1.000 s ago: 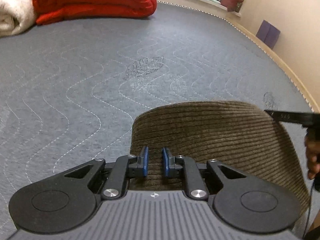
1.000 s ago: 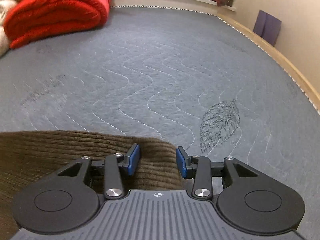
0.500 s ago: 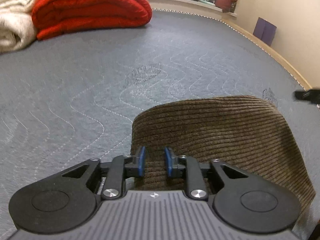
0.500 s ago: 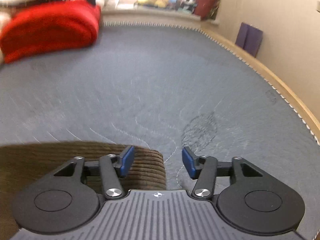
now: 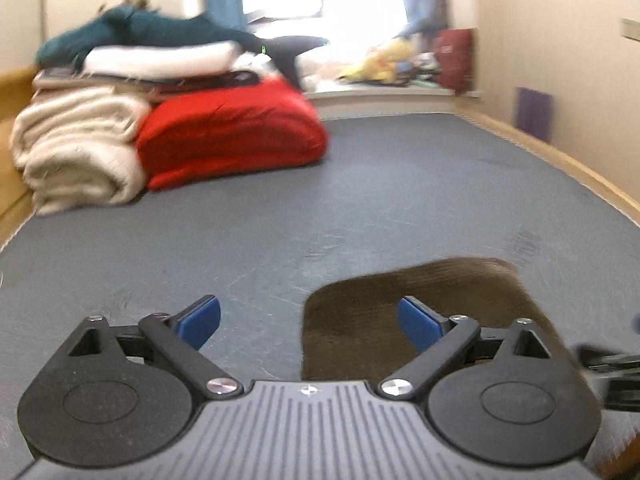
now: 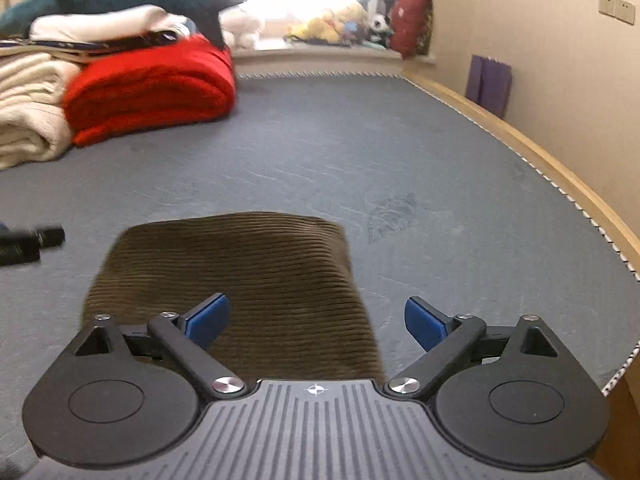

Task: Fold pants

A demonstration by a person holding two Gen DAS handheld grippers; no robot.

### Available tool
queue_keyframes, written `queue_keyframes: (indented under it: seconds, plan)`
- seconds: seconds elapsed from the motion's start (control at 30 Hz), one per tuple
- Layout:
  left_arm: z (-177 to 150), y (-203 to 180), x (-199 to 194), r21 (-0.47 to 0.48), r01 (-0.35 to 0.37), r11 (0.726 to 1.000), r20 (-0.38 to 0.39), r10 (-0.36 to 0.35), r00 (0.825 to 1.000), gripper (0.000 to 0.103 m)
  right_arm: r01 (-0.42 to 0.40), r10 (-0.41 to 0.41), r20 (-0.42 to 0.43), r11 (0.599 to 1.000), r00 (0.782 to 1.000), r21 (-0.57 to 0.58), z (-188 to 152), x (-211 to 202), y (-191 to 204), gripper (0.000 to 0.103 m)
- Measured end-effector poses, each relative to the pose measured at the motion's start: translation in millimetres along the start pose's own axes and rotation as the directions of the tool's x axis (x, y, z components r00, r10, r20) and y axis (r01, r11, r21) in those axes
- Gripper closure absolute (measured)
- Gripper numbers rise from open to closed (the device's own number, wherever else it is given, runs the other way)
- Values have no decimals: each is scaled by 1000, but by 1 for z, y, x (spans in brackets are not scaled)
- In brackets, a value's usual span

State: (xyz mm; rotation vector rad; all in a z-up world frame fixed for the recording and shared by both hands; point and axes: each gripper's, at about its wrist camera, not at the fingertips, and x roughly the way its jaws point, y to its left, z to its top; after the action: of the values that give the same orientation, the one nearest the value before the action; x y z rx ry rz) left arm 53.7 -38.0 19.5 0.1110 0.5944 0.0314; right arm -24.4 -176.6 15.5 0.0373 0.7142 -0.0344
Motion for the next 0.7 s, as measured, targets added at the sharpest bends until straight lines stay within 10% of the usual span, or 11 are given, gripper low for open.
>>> queue_keyframes:
  seconds: [0.27,0.43,0.7]
  plan:
    - [-66,-23,-9,-82,58,995,-237,-76,969,5,8,-13,-118,999,993,-42,-28,9,5,7]
    - [-70,-34,16,7,5,1000,-215,-4,977,0,20,-23,-140,1000,990,-19,-27,17,3,7]
    - [-77,-32,33,-77,75,994,-252,-92,963,0,32,-34,-158,999,987,-15,-30,21,-5,7]
